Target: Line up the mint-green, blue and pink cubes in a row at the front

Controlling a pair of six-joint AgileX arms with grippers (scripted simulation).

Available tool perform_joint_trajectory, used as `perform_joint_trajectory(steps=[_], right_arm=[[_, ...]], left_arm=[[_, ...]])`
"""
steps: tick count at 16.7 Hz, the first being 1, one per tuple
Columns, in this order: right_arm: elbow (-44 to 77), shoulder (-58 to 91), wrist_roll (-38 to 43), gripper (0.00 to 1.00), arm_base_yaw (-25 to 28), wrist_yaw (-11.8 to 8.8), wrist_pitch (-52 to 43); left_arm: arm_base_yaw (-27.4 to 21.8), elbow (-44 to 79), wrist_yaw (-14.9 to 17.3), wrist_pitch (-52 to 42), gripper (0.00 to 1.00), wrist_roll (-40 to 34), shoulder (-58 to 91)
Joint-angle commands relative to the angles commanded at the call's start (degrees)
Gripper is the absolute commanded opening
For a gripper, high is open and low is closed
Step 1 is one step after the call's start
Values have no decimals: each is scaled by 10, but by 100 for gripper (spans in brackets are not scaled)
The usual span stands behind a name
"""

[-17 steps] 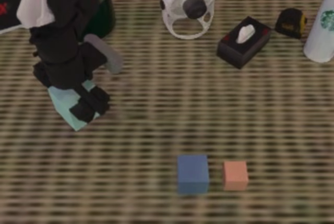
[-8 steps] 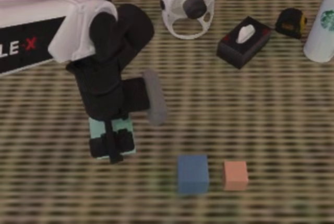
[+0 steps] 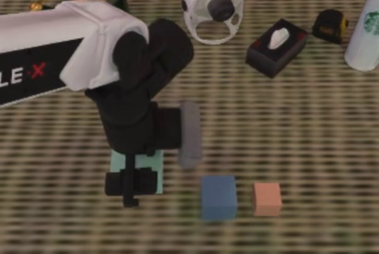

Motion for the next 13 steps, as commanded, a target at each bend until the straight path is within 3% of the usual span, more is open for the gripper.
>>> perform_joint_trajectory(steps=[7,12,13], right_arm=[[0,0,0,100,0,0,0],[0,0,0,100,0,0,0],[0,0,0,100,0,0,0]], left_arm=[[-1,-83,0,135,0,-1,47],[-3,-96,0,153,0,1,57],[-3,-96,0,153,8,1,57]])
